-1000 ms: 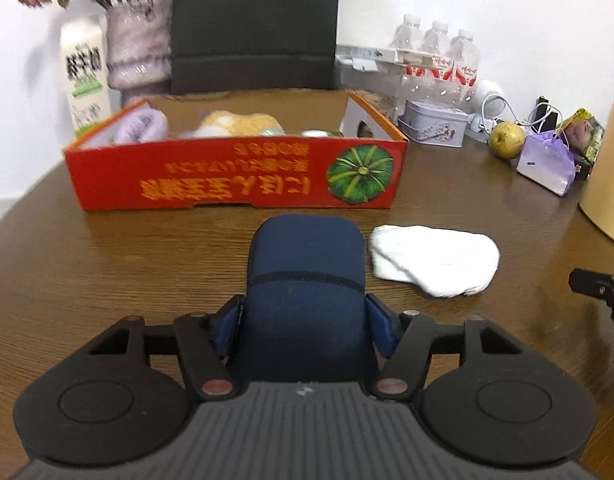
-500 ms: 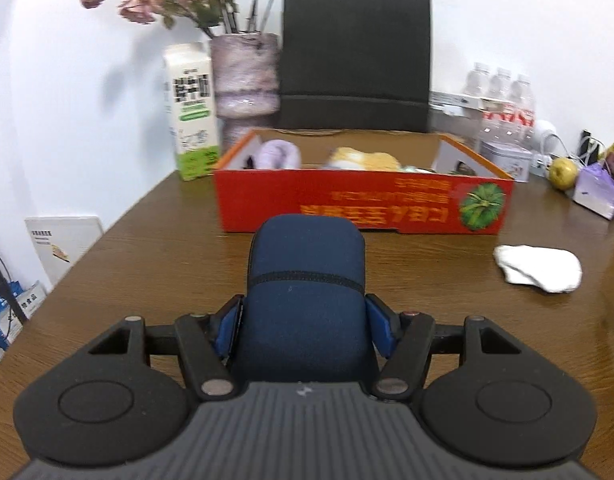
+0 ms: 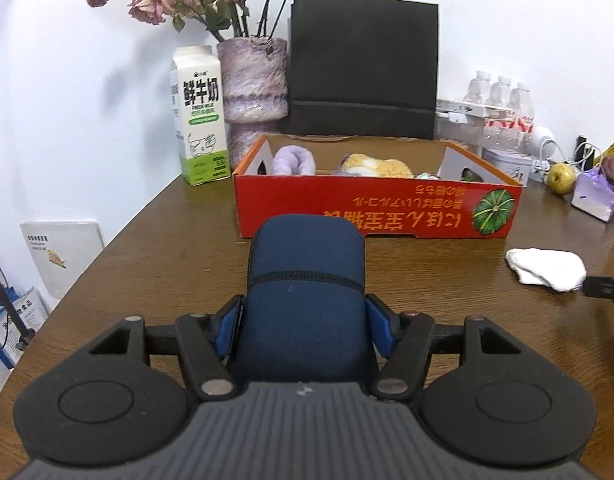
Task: Organize objects
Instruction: 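Grasp the white cloth with the right gripper while the left gripper holds the case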
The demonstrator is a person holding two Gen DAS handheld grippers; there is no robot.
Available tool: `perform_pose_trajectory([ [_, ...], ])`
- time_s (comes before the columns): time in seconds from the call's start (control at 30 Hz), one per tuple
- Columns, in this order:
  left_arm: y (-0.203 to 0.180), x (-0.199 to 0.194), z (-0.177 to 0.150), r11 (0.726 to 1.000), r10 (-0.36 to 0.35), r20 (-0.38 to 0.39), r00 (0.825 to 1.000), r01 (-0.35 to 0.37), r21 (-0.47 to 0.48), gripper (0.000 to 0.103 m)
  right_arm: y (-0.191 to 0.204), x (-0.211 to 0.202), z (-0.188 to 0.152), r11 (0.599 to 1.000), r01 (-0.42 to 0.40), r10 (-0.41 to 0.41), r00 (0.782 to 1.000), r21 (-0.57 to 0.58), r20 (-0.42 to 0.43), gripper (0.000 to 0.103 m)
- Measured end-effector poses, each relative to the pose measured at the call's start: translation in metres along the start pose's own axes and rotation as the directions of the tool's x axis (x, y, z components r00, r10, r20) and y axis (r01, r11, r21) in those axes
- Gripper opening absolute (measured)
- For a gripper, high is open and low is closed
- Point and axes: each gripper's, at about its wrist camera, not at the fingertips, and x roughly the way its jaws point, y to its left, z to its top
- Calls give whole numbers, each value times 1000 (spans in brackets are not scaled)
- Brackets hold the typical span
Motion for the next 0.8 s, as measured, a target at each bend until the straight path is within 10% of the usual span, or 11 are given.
perform_pose_trajectory([
  [0.8,3,-10,1,998,-45,5,999,45,-43,64,51,67,44,997,65,-60,992,50,-108,103],
])
